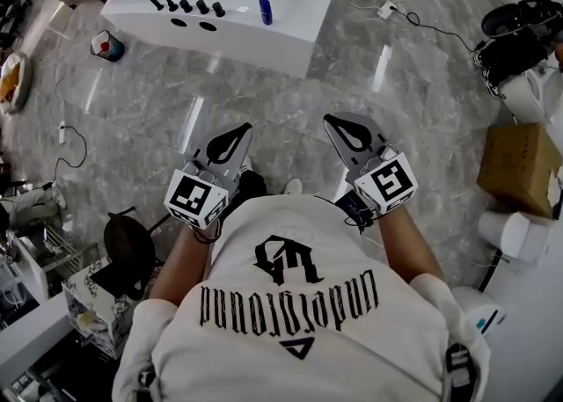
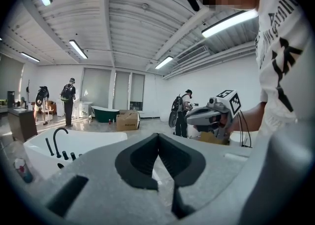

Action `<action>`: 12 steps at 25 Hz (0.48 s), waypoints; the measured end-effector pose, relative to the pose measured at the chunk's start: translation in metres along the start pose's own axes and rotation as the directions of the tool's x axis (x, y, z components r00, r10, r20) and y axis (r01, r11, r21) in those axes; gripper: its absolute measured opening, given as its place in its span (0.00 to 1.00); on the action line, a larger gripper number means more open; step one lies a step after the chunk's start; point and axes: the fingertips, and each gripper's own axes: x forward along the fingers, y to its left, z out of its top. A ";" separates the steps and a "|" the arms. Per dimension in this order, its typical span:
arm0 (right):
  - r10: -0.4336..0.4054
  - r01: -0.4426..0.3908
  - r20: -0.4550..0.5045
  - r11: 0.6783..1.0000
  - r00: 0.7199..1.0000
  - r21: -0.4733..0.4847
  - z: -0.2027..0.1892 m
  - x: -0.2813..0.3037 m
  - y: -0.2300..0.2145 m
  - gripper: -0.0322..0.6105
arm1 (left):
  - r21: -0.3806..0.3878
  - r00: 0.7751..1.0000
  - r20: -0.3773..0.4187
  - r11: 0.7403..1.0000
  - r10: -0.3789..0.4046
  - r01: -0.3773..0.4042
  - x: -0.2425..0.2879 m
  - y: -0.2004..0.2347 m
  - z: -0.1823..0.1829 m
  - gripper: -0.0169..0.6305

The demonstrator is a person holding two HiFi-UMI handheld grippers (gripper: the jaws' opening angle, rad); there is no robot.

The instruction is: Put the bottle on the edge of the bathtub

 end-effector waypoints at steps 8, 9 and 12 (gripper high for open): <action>-0.005 0.005 0.016 1.000 1.000 0.002 0.004 -0.027 0.015 0.07 | 0.026 1.000 0.013 0.999 0.020 -0.020 -0.012 -0.019 0.005 0.05; -0.007 0.007 0.018 1.000 1.000 0.001 0.005 -0.030 0.017 0.07 | 0.028 1.000 0.017 0.999 0.022 -0.022 -0.014 -0.021 0.006 0.05; -0.012 0.012 0.026 1.000 1.000 0.002 0.008 -0.037 0.025 0.07 | 0.040 0.999 0.026 0.999 0.026 -0.027 -0.021 -0.025 0.008 0.05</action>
